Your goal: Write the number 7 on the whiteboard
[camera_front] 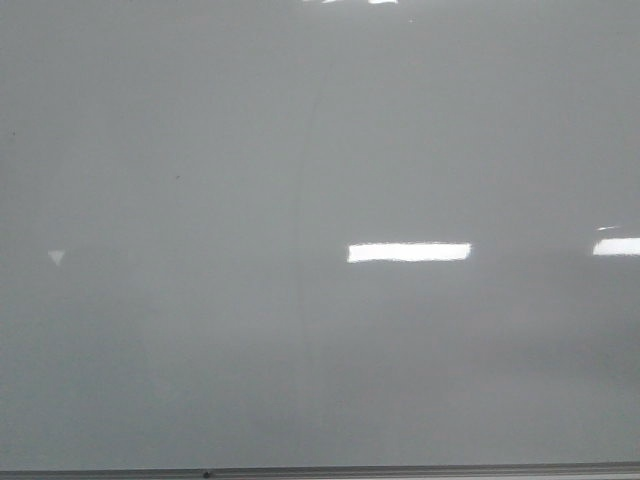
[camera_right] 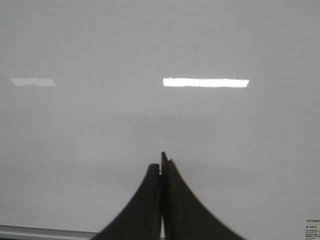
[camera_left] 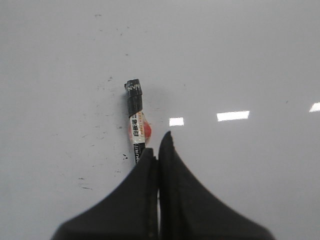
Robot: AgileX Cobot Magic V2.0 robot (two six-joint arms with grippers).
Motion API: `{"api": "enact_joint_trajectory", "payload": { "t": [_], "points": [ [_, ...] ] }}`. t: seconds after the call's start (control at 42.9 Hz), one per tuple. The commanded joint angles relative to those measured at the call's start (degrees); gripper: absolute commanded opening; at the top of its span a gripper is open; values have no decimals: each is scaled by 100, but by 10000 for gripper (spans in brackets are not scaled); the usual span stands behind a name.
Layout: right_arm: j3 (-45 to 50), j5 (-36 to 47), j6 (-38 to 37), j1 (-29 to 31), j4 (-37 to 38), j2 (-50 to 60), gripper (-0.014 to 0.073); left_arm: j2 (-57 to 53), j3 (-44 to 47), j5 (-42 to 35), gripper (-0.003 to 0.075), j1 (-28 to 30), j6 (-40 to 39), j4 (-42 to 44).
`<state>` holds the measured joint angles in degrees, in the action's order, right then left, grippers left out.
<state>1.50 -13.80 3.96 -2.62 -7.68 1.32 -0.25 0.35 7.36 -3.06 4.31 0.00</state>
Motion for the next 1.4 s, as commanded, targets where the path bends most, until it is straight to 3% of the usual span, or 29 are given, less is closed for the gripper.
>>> {"api": "enact_joint_trajectory", "payload": {
  "t": [0.0,1.165,1.282,1.375],
  "points": [
    [-22,434,20,7,39,32,-69,-80,20,-497,-20,1,-52,0],
    [-22,692,20,7,39,32,-69,-80,20,-497,-20,1,-52,0],
    [-28,1171,20,7,39,32,-69,-80,20,-736,-20,1,-52,0],
    [-166,1437,20,7,-34,32,-69,-80,11,-1368,-20,1,-52,-32]
  ]
}}
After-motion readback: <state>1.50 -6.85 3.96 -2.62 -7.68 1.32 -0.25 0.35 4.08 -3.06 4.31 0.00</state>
